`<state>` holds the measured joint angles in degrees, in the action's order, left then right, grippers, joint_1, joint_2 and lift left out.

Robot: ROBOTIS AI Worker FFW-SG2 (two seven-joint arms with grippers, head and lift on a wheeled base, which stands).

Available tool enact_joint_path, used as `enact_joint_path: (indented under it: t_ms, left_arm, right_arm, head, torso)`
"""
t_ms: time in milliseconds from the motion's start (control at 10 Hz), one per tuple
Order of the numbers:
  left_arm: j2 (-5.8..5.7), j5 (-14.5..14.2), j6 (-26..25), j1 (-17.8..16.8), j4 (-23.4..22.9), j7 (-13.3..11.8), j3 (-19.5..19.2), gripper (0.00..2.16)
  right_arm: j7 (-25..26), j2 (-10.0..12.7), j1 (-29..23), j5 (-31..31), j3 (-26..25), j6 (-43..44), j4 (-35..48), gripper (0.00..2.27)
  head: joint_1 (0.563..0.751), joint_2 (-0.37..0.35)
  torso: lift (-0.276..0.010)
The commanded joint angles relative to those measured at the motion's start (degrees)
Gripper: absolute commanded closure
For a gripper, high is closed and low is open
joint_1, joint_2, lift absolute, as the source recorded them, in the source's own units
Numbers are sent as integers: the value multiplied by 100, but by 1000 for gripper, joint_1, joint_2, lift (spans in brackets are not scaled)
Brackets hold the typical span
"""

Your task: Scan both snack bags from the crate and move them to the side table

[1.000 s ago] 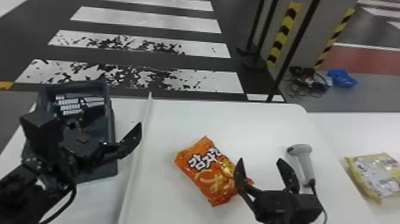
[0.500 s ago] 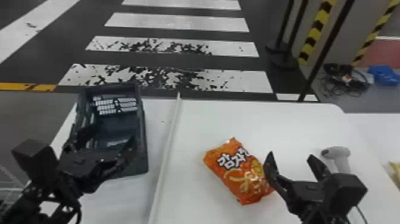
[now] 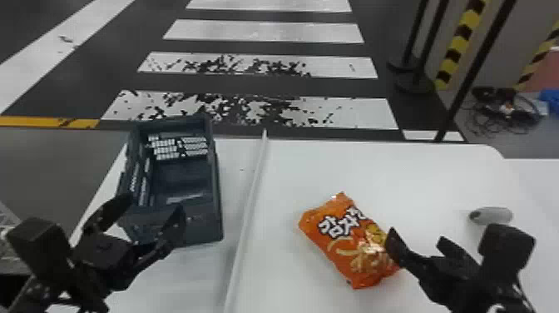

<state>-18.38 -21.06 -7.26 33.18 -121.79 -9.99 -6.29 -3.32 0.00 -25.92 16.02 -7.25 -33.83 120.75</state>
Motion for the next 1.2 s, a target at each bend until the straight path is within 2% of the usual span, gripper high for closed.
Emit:
enact_joint_path:
  t_ms: [0,100,200,500,700,1100]
  left_arm:
    - [1,-109,9,101,-11,-3,-118,39]
    - [1,-126,9,119,-11,-3,-136,39]
    - [1,-126,9,119,-11,-12,-136,39]
    - [28,-126,-9,110,7,-30,-83,39]
    - [28,-126,-9,101,42,-30,-57,39]
    - [10,-126,-26,101,68,-39,-39,39]
  right_arm:
    - [-46,5,201,613,-418,-884,27,53]
    - [-204,5,403,1395,-910,-1658,-25,53]
    - [-301,5,553,1878,-1270,-2115,-96,53]
    - [-494,5,878,2810,-1903,-3082,-500,53]
    - [-652,5,1115,3109,-2053,-3398,-939,56]
    - [-731,5,1431,3153,-2044,-3451,-1467,56]
  head:
    - [695,21]
    - [695,22]
    - [695,25]
    - [695,15]
    - [695,21]
    - [695,40]
  torso:
    - [-99]
    - [-99]
    - [-99]
    - [-99]
    - [-99]
    - [-99]
